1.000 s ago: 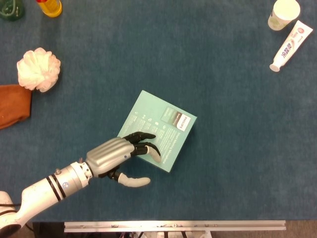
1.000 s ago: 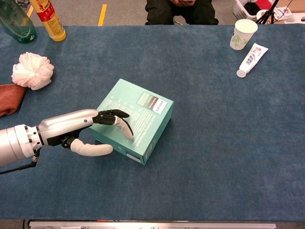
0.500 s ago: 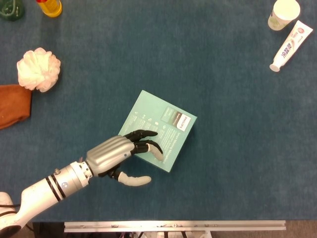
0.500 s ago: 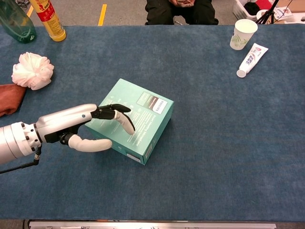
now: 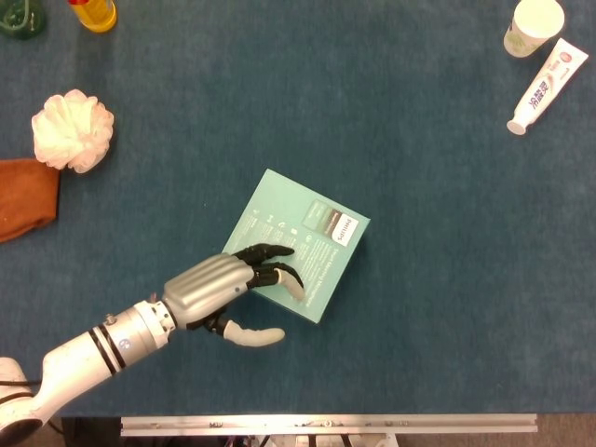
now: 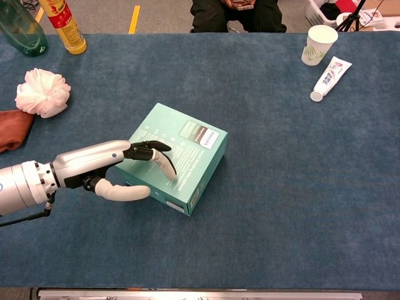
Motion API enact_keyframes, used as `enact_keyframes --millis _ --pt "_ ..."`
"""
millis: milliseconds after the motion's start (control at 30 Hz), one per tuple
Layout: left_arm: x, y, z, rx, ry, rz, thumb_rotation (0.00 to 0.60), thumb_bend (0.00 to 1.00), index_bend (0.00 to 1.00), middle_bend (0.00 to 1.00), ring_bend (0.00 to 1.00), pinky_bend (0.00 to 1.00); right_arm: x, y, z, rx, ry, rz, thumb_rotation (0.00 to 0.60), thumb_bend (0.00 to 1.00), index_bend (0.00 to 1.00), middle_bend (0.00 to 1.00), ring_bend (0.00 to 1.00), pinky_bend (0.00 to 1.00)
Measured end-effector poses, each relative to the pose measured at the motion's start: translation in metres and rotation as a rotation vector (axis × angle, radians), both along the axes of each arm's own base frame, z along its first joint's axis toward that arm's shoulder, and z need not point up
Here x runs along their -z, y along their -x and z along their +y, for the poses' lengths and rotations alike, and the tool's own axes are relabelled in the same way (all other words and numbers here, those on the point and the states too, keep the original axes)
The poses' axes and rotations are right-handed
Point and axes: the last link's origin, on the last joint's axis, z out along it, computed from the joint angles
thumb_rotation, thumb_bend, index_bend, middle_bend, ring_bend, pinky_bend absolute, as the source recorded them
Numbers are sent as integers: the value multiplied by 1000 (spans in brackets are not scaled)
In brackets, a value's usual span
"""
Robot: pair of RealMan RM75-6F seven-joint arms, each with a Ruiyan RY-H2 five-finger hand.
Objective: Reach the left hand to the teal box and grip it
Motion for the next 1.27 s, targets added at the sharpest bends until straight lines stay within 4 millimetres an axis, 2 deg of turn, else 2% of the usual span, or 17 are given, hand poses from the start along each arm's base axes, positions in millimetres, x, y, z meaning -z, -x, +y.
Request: enact_keyframes --millis 133,233,267,300,367,400,667,833,1000,1267 --pt "-11 3 2 -8 -55 -31 167 199 296 221 54 76 -2 2 2 5 5 -2 600 123 286 497 405 280" --pt "-23 10 5 -13 -127 -40 200 199 296 210 55 76 -1 5 3 18 6 -6 600 122 286 497 404 280" --pt "-27 13 6 -14 -154 -38 247 199 296 209 55 76 -1 6 4 25 5 -7 600 122 286 497 404 280" --pt "-32 17 8 -17 -194 -31 327 199 297 209 54 76 0 8 5 31 4 -6 600 122 286 497 404 280" --pt "-39 24 10 -23 -254 -12 540 199 297 209 55 76 1 10 7 38 2 -2 600 122 286 497 404 280" --pt "-43 29 12 -25 -293 8 596 199 296 209 55 76 1 10 8 40 2 1 600 122 286 497 404 280" --pt "-67 65 14 -33 -602 213 600 199 295 207 63 76 1 16 17 78 26 24 600 122 286 497 405 280" --pt "-88 95 5 -116 -814 344 600 199 295 207 64 76 1 15 22 86 21 18 600 122 286 497 405 280" --pt "-105 115 -7 -220 -915 386 600 199 295 206 64 76 2 15 25 90 15 15 600 122 286 497 404 280" --pt "-120 128 -18 -294 -961 415 600 199 295 206 64 76 6 16 28 94 -3 11 600 122 286 497 404 280"
